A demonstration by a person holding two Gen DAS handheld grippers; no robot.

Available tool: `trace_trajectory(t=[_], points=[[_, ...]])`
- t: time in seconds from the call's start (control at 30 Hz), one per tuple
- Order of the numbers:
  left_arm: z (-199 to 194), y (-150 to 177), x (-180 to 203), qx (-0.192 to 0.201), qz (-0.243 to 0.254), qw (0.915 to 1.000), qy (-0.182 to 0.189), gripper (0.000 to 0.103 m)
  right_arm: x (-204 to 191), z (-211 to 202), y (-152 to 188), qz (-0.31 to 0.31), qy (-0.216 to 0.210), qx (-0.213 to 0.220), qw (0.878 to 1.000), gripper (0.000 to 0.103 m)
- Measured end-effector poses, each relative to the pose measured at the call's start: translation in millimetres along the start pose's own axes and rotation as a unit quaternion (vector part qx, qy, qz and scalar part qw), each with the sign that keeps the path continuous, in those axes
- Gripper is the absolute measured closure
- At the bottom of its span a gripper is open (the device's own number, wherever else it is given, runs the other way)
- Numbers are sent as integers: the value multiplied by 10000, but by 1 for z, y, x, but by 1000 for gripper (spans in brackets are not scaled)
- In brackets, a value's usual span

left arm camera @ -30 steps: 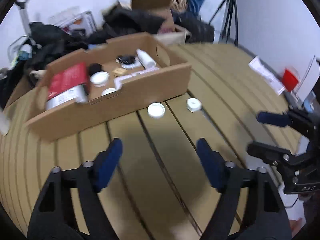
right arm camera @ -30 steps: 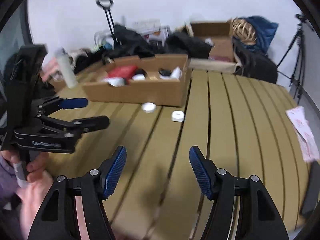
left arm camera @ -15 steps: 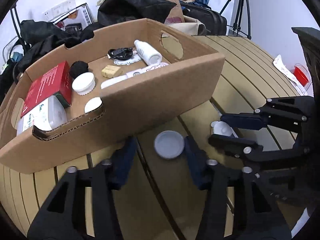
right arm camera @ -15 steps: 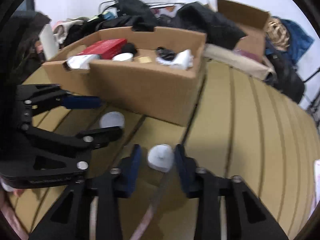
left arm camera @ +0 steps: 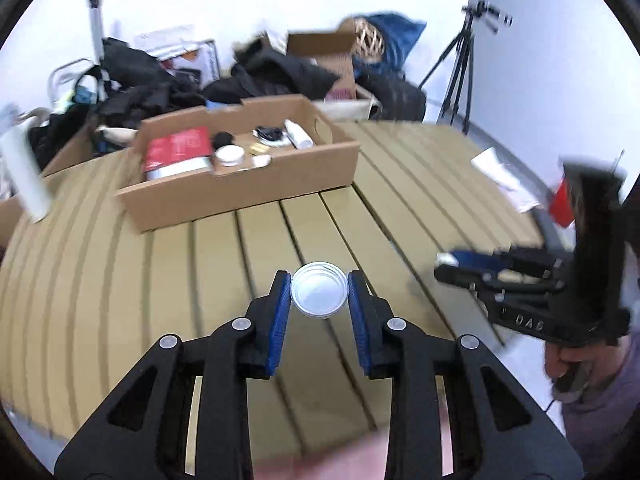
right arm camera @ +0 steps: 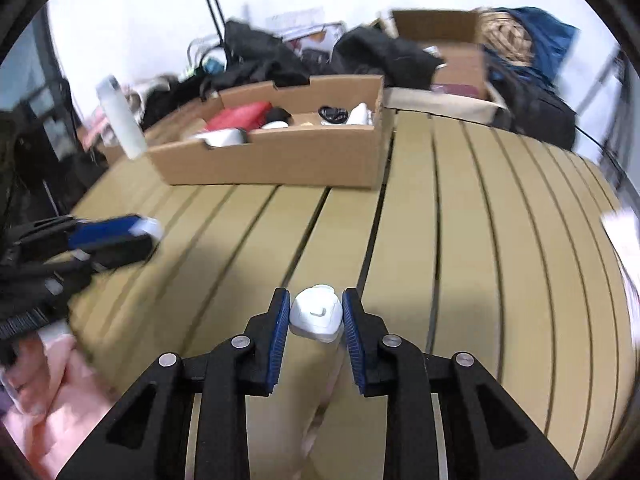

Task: Organize objects
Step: 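Carry the clear lid with the left gripper while the right carries the cap into the box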

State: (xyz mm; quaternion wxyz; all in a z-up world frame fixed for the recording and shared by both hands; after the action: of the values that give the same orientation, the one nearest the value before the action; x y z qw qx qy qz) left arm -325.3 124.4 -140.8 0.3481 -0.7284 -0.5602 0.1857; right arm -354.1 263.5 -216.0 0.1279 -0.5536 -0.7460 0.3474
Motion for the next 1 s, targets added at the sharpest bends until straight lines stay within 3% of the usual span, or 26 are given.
trace_trajectory(t=[0.13, 0.23, 0.4, 0.6, 0.77, 0.9, 1.0], points=[[-70, 20, -6, 200, -188, 9996, -117, 78, -38, -33, 41, -192, 222, -83, 9995, 74], [-104, 29, -6, 276, -292, 9991, -159, 78, -72, -61, 47, -459, 129, 92, 9988, 74], [-129, 34, -14, 402, -307, 9984, -253, 78, -102, -105, 41, -728, 202, 492, 9959, 74], [-148, 24, -19, 837, -432, 9955, -90, 78, -115, -118, 30, -828, 210, 635, 9943, 74], [-131, -39, -34, 1055, -486, 9928, 296, 78, -99, -104, 1, -880, 304, 499, 9944, 74], [-86, -115, -58, 968, -589, 9923, 509, 78, -83, -92, -85, -695, -129, 718, 9949, 73], [-23, -168, -76, 712, -571, 9945, 510, 78, -65, -57, -152, -550, -180, 626, 9964, 73]])
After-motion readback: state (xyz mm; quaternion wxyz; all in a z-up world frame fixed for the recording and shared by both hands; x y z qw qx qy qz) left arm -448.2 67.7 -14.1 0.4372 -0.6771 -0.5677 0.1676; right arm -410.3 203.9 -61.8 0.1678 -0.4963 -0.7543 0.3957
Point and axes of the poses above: each gripper's, at about its wrist camera, not at the fingertips, and z roughly the way its jaws point, x to its right, y to its underside, the point moved 10 cm from there along z, roughly the way its jaws point
